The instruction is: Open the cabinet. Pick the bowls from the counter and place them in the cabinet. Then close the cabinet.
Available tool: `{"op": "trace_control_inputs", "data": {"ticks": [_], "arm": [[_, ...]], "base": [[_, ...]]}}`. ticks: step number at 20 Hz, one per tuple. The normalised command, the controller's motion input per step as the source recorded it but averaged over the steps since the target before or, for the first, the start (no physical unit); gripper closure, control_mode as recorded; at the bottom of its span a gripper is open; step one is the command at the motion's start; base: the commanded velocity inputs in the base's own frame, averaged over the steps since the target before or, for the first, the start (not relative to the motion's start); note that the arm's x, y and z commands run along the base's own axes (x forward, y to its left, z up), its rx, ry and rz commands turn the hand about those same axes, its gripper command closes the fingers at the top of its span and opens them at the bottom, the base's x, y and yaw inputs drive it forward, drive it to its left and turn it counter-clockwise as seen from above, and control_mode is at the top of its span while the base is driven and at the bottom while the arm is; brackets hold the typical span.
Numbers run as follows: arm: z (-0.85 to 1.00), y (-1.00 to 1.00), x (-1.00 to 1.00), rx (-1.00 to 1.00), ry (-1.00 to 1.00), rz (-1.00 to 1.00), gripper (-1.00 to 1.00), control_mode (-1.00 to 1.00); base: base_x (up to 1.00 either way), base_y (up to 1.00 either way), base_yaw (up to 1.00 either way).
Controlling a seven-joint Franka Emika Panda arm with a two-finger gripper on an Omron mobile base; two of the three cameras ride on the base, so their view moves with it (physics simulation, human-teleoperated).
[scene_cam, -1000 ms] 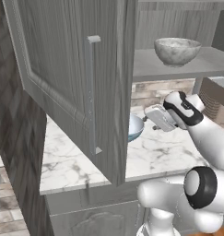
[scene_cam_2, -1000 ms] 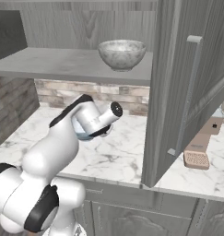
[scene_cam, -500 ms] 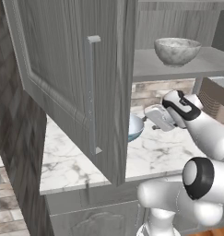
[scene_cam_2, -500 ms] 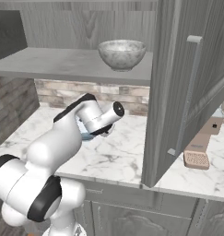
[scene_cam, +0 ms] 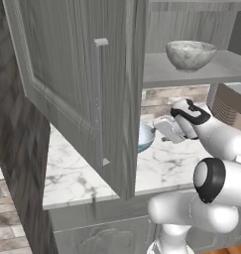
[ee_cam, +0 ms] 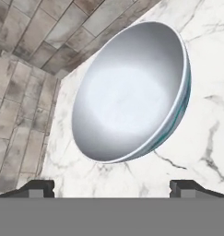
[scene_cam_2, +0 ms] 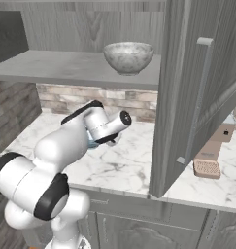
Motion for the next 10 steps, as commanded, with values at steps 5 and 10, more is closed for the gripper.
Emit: {"op": "trace_control_inputs", "data": {"ticks": [5,10], "arm": [[-0.25,0.0,0.21,0.0,0.0,0.0,-1.0,-1.0],[-0.24,0.0,0.2,0.0,0.0,0.0,-1.0,-1.0]], "base": [[0.0,0.0,0.0],[0.0,0.0,0.0]]}}
